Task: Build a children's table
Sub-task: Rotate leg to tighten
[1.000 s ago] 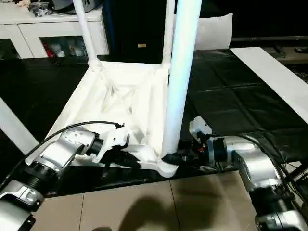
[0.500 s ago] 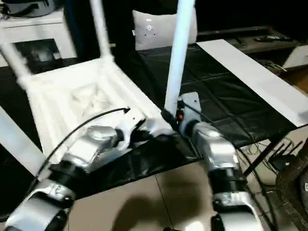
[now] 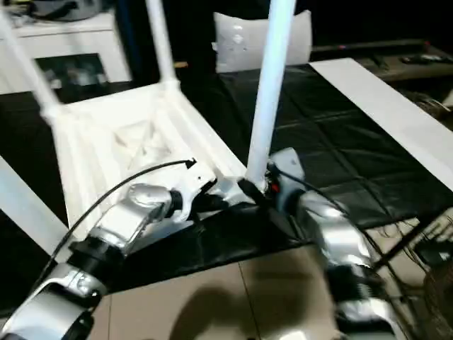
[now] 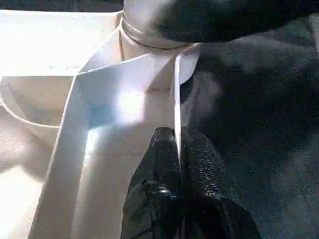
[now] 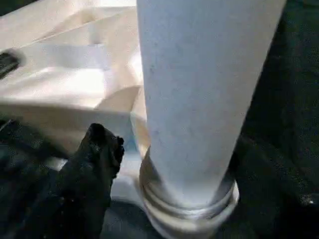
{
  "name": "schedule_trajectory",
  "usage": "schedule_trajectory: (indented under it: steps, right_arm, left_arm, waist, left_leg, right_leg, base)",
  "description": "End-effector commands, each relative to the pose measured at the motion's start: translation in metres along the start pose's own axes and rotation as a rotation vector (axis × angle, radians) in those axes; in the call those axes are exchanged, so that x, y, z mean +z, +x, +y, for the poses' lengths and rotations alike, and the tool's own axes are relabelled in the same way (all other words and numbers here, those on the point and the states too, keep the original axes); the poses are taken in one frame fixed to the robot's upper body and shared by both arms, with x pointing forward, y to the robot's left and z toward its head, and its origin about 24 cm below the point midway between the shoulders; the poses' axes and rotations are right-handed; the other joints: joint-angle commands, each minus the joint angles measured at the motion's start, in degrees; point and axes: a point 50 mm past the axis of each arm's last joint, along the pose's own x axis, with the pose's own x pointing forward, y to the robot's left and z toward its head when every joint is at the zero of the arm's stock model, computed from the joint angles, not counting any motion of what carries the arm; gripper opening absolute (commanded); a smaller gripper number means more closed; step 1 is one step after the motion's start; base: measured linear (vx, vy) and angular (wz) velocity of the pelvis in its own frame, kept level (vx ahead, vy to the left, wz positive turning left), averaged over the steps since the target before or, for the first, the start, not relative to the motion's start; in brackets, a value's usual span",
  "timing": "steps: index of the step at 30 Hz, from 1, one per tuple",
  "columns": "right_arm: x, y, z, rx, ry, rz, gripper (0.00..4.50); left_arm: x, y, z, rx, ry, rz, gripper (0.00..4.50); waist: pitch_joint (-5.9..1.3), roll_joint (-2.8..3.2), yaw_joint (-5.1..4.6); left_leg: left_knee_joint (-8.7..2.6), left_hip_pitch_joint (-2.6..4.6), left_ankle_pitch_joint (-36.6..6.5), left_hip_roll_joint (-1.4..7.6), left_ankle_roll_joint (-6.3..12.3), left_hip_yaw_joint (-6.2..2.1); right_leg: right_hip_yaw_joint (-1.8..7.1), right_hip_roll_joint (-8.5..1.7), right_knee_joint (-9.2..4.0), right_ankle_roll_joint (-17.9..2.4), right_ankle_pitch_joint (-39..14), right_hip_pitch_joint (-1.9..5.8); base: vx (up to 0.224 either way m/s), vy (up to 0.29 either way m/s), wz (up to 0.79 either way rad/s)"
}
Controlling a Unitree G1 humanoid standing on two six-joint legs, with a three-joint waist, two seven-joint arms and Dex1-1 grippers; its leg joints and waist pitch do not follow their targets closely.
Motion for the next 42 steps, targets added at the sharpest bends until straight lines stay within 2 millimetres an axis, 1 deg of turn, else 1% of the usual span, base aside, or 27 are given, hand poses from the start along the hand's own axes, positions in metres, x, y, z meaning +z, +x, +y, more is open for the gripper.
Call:
schedule_trajectory:
  steps: [1,3,5,6,7,9,10,11,12,13,14,16,17,18,20,22,23,27,28,30,32,34,36,38,39,41,42]
  right_arm:
    - [0.004,-0.005,0.005,0.115,-0.024,-0.006,3.95]
    - [0.007,-0.016,0.001,0.175,-0.043,0.011,4.02]
    - [0.009,-0.028,-0.001,0.252,-0.079,0.034,4.12]
    - [0.009,-0.031,-0.002,0.277,-0.095,0.042,4.12]
    - [0.009,-0.038,-0.005,0.319,-0.143,0.068,4.12]
    - [0.010,-0.040,-0.006,0.356,-0.177,0.078,4.12]
    - [0.010,-0.040,-0.006,0.356,-0.177,0.078,4.12]
    - [0.011,-0.041,-0.005,0.398,-0.182,0.081,4.12]
    - [0.011,-0.041,-0.004,0.437,-0.185,0.082,3.97]
    - [0.011,-0.041,-0.003,0.464,-0.181,0.084,3.87]
    - [0.011,-0.041,-0.002,0.484,-0.179,0.085,3.87]
    - [0.010,-0.042,0.000,0.543,-0.166,0.101,3.60]
    - [0.009,-0.043,0.001,0.566,-0.157,0.108,3.60]
    - [0.008,-0.043,0.001,0.587,-0.150,0.116,3.49]
    - [0.006,-0.042,0.003,0.631,-0.135,0.133,3.43]
    - [0.004,-0.041,0.005,0.672,-0.119,0.152,3.17]
    - [0.003,-0.041,0.006,0.691,-0.114,0.160,3.06]
    - [0.002,-0.040,0.008,0.733,-0.102,0.176,2.86]
    - [0.002,-0.040,0.008,0.734,-0.101,0.176,2.61]
    - [0.002,-0.039,0.008,0.746,-0.093,0.176,2.57]
    - [0.002,-0.039,0.010,0.760,-0.079,0.169,2.27]
    - [0.000,-0.040,0.014,0.774,-0.056,0.151,2.19]
    - [-0.001,-0.040,0.015,0.775,-0.048,0.144,2.17]
    - [-0.002,-0.040,0.019,0.749,0.004,0.080,2.12]
    - [-0.003,-0.039,0.020,0.724,0.027,0.052,2.11]
    - [-0.004,-0.034,0.022,0.636,0.071,0.003,2.11]
    - [-0.005,-0.032,0.022,0.610,0.077,-0.003,2.11]
  left_arm:
    - [0.017,-0.006,0.002,-0.036,0.081,-0.077,0.00]
    - [0.014,-0.011,0.002,-0.087,0.125,-0.059,0.00]
    - [0.010,-0.016,0.002,-0.136,0.164,-0.037,0.00]
    - [0.009,-0.017,0.003,-0.150,0.173,-0.029,0.00]
    - [0.008,-0.022,-0.001,-0.230,0.232,-0.040,0.00]
    - [0.008,-0.026,-0.007,-0.315,0.277,-0.052,0.00]
    - [0.008,-0.026,-0.007,-0.315,0.277,-0.052,0.00]
    - [0.008,-0.027,-0.009,-0.351,0.288,-0.043,0.00]
    - [0.008,-0.028,-0.010,-0.379,0.301,-0.033,0.00]
    - [0.007,-0.028,-0.011,-0.400,0.316,-0.019,0.00]
    - [0.006,-0.028,-0.012,-0.415,0.327,-0.009,0.00]
    - [0.004,-0.029,-0.013,-0.456,0.350,0.012,0.00]
    - [0.003,-0.030,-0.014,-0.468,0.358,0.019,0.00]
    - [0.002,-0.031,-0.013,-0.477,0.366,0.025,0.00]
    - [0.001,-0.032,-0.013,-0.487,0.378,0.034,0.00]
    - [0.001,-0.032,-0.011,-0.489,0.384,0.042,0.00]
    - [0.000,-0.033,-0.011,-0.490,0.384,0.045,0.00]
    - [-0.002,-0.035,-0.008,-0.487,0.384,0.057,0.00]
    - [-0.002,-0.035,-0.008,-0.487,0.384,0.057,0.00]
    - [-0.003,-0.035,-0.007,-0.484,0.381,0.058,0.00]
    - [-0.004,-0.035,-0.007,-0.482,0.371,0.053,0.00]
    - [-0.004,-0.035,-0.007,-0.470,0.352,0.039,0.00]
    - [-0.004,-0.035,-0.007,-0.464,0.345,0.035,0.00]
    - [-0.004,-0.034,-0.007,-0.431,0.305,0.015,0.00]
    - [-0.003,-0.033,-0.006,-0.405,0.283,0.002,0.00]
    - [-0.002,-0.031,-0.005,-0.358,0.244,-0.016,0.00]
    - [-0.001,-0.030,-0.005,-0.348,0.234,-0.020,0.00]
  waist:
    - [-4.08,-0.74,0.52]
    - [-4.14,-0.82,0.50]
    - [-4.24,-0.76,0.79]
    - [-4.21,-0.88,0.96]
    - [-4.28,-0.88,1.30]
    - [-4.34,-0.76,1.70]
    - [-4.39,-0.58,1.85]
    - [-4.40,-0.54,2.08]
    - [-4.45,-0.44,2.52]
    - [-4.44,-0.44,3.05]
    - [-4.40,-0.47,3.33]
    - [-4.42,-0.50,3.73]
    - [-4.32,-0.64,4.05]
    - [-4.32,-0.64,4.05]
    - [-4.23,-0.74,4.10]
    - [-4.20,-0.75,3.97]
    - [-4.21,-0.91,3.96]
    - [-4.23,-0.95,4.00]
    - [-4.21,-0.96,3.94]
    - [-4.25,-0.93,3.96]
    - [-4.28,-0.98,3.97]
    - [-4.28,-0.95,3.99]
    - [-4.31,-0.94,4.06]
    - [-4.30,-0.98,4.16]
    - [-4.30,-0.84,4.22]
    - [-4.21,-0.86,3.99]
    - [-4.15,-0.86,3.84]
  left_leg:
    - [-3.45,-0.06,-8.4,0.93,5.29,-0.05]
    - [-3.46,-0.07,-8.5,1.05,5.04,-0.12]
    - [-3.41,-0.07,-8.5,1.19,5.37,-0.22]
    - [-3.42,-0.03,-8.2,1.30,5.47,-0.18]
    - [-3.37,-0.08,-7.9,1.20,5.51,-0.16]
    - [-3.34,0.01,-7.6,1.24,5.40,-0.08]
    - [-3.35,0.01,-7.5,1.32,5.37,-0.12]
    - [-3.38,0.15,-7.2,1.57,5.41,-0.09]
    - [-3.35,0.18,-7.1,1.71,5.51,-0.10]
    - [-3.35,0.54,-7.3,1.92,5.45,0.00]
    - [-3.41,0.46,-7.6,1.98,5.45,-0.02]
    - [-3.43,0.44,-7.7,1.99,5.36,-0.07]
    - [-3.52,0.45,-8.0,1.86,5.17,-0.06]
    - [-3.52,0.45,-8.0,1.86,5.17,-0.06]
    - [-3.59,0.25,-8.5,1.58,4.87,-0.11]
    - [-3.55,0.12,-8.7,1.43,4.76,-0.10]
    - [-3.53,0.07,-8.3,1.37,4.66,-0.08]
    - [-3.36,-0.02,-7.8,1.14,4.72,0.04]
    - [-3.40,-0.01,-7.8,1.15,4.69,0.02]
    - [-3.38,0.07,-7.6,1.20,4.67,0.00]
    - [-3.39,0.05,-7.4,1.25,4.68,-0.02]
    - [-3.39,0.06,-7.4,1.28,4.69,-0.04]
    - [-3.36,0.07,-7.4,1.27,4.68,-0.01]
    - [-3.39,0.10,-7.1,1.24,4.65,0.00]
    - [-3.38,-0.01,-7.3,1.26,4.63,0.01]
    - [-3.47,-0.03,-7.6,1.25,4.16,-0.03]
    - [-3.48,0.09,-8.0,1.06,3.65,-0.08]
  right_leg:
    - [3.56,-3.09,-4.45,-2.3,-22.8,4.20]
    - [3.57,-3.01,-4.39,-2.3,-22.8,4.18]
    - [3.67,-3.03,-4.12,-2.6,-21.6,4.19]
    - [3.81,-3.04,-3.96,-3.0,-21.1,4.10]
    - [3.79,-3.08,-3.88,-3.2,-21.0,4.16]
    - [3.88,-3.20,-3.82,-3.5,-21.1,3.99]
    - [3.89,-3.26,-3.68,-3.8,-20.6,3.99]
    - [4.00,-3.18,-3.53,-4.5,-19.6,3.84]
    - [4.02,-3.18,-3.30,-5.4,-18.6,3.88]
    - [4.20,-3.19,-3.27,-6.1,-17.9,3.58]
    - [4.33,-3.20,-3.13,-6.6,-17.5,3.66]
    - [4.43,-3.23,-2.98,-6.7,-17.5,3.72]
    - [4.63,-3.24,-3.02,-6.5,-18.4,3.71]
    - [4.63,-3.24,-3.02,-6.5,-18.4,3.71]
    - [4.84,-3.19,-3.26,-5.6,-21.1,3.85]
    - [4.74,-3.13,-3.50,-5.0,-22.6,3.88]
    - [4.77,-3.16,-3.57,-4.5,-23.0,3.91]
    - [4.69,-3.09,-3.76,-3.8,-24.3,3.86]
    - [4.64,-3.05,-3.78,-3.7,-24.5,3.83]
    - [4.62,-2.95,-3.77,-3.5,-24.5,3.76]
    - [4.61,-2.94,-3.73,-3.5,-24.1,3.77]
    - [4.62,-2.93,-3.69,-3.6,-24.0,3.73]
    - [4.64,-2.99,-3.71,-3.5,-24.1,3.75]
    - [4.65,-2.97,-3.70,-3.4,-24.1,3.73]
    - [4.63,-3.07,-3.79,-3.4,-24.2,3.77]
    - [4.52,-2.99,-3.94,-3.1,-24.7,3.73]
    - [4.29,-2.95,-4.16,-2.6,-25.9,3.69]
  base:
    - [0.000,0.000,0.00]
    - [0.000,0.000,0.00]
    - [0.000,0.000,0.00]
    - [0.000,0.000,0.00]
    - [0.000,0.000,0.00]
    - [0.000,0.000,0.00]
    - [0.000,0.000,0.00]
    - [0.000,0.000,0.00]
    - [0.000,0.000,0.00]
    - [0.000,0.000,0.00]
    - [0.000,0.000,0.00]
    - [0.000,0.000,0.00]
    - [0.000,0.000,0.00]
    - [0.000,0.000,0.00]
    - [0.000,0.000,0.00]
    - [0.000,0.000,0.00]
    - [0.000,0.000,0.00]
    - [0.000,0.000,0.00]
    - [0.000,0.000,0.00]
    - [0.000,0.000,0.00]
    - [0.000,0.000,0.00]
    - [0.000,0.000,0.00]
    - [0.000,0.000,0.00]
    - [0.000,0.000,0.00]
    - [0.000,0.000,0.00]
    - [0.000,0.000,0.00]
    - [0.000,0.000,0.00]
